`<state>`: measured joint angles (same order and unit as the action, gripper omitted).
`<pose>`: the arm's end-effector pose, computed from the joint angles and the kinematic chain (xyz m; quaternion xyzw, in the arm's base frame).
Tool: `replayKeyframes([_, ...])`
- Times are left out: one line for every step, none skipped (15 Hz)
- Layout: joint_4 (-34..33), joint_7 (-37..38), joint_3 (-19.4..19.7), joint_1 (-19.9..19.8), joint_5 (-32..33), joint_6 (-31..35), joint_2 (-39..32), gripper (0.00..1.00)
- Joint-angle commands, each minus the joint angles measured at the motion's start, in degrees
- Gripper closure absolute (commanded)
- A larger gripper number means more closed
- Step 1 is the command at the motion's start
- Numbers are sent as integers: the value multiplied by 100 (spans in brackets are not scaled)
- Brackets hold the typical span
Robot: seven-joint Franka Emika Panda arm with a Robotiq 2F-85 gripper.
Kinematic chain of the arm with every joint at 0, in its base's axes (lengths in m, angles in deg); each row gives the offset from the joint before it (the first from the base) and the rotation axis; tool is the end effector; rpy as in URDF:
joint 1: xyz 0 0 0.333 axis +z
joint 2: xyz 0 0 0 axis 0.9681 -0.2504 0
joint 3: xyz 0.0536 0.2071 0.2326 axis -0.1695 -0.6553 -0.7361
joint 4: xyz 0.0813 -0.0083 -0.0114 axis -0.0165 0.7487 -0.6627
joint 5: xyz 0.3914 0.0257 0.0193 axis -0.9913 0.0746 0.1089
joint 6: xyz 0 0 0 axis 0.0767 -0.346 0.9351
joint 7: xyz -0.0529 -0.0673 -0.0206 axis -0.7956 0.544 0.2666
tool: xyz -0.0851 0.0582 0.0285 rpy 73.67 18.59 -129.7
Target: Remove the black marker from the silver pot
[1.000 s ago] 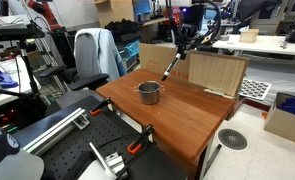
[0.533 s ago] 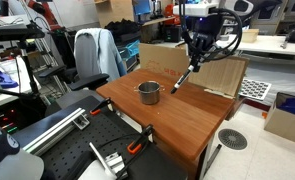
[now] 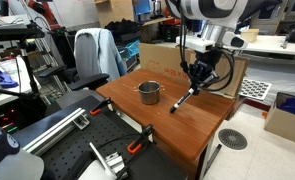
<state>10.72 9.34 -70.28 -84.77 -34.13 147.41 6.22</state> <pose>0.6098 -0.1770 0.1999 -0.9664 0.2046 0.1546 0.0161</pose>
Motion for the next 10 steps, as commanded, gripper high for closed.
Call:
replayKeyframes([-231, 147, 11, 22, 110, 71, -330, 95])
replayKeyframes([-255, 143, 17, 20, 122, 113, -420, 95])
replayKeyframes([-275, 167, 28, 34, 142, 105, -472, 95])
replayKeyframes([-318, 154, 27, 11, 129, 111, -562, 95])
replayKeyframes([-343, 190, 42, 18, 138, 142, -627, 95])
replayKeyframes([-355, 187, 45, 6, 128, 176, -690, 95])
replayKeyframes([-409, 195, 49, -12, 113, 142, -772, 95])
replayKeyframes([-449, 178, 51, -27, 105, 147, -841, 95])
replayKeyframes([-505, 189, 54, -41, 87, 120, -917, 95])
replayKeyframes([-540, 209, 71, -26, 107, 143, -965, 95])
